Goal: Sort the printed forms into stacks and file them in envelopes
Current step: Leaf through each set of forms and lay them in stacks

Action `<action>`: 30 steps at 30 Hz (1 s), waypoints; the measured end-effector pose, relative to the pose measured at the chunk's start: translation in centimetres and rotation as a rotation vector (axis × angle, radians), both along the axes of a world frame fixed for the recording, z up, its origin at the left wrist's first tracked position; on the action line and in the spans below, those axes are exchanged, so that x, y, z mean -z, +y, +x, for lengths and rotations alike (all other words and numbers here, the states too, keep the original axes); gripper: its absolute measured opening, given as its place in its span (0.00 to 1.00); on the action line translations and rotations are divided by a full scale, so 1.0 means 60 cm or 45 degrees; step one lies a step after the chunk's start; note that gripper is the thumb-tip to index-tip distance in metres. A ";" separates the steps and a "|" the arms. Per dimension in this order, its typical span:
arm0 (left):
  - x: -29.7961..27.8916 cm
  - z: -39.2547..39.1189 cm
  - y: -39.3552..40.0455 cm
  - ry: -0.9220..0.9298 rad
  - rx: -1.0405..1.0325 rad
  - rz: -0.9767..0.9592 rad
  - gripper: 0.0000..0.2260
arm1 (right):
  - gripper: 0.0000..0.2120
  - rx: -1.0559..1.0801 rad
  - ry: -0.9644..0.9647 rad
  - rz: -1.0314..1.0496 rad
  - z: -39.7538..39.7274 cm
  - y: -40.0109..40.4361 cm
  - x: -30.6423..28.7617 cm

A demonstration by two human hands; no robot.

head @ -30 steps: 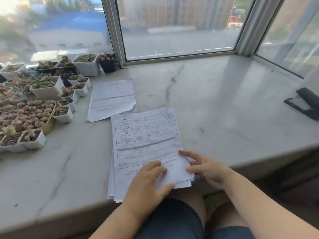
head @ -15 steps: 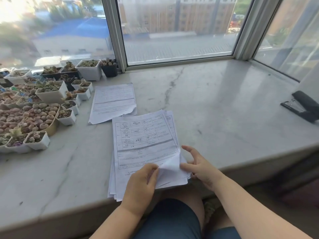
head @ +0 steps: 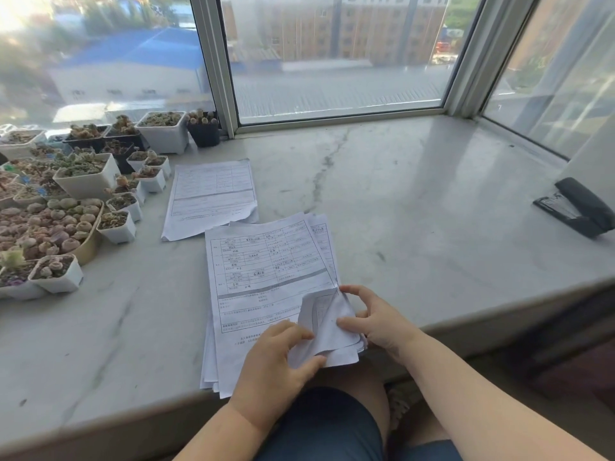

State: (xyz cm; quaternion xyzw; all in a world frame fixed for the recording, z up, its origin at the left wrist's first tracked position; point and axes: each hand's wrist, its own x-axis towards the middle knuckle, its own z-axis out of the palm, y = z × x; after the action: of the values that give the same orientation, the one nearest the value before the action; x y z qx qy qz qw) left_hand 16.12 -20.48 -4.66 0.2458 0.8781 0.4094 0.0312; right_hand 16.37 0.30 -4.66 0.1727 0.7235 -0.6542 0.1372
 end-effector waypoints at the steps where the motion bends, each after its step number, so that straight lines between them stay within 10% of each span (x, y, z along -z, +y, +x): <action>1: -0.001 -0.001 0.000 -0.011 0.000 0.022 0.07 | 0.23 0.007 -0.002 0.041 -0.002 -0.002 -0.001; 18: 0.028 -0.004 -0.006 -0.013 -0.205 0.229 0.21 | 0.10 -0.053 -0.197 -0.281 0.011 0.019 -0.006; 30: 0.034 0.001 -0.003 0.026 -0.236 0.199 0.11 | 0.07 0.030 -0.283 -0.213 0.009 0.011 -0.011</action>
State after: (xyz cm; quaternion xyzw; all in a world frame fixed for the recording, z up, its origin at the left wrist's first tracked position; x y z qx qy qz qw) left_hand 16.20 -20.63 -6.69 0.1695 0.8627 0.4751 -0.0350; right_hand 16.91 0.95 -4.03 0.2405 0.6446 -0.6907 0.2226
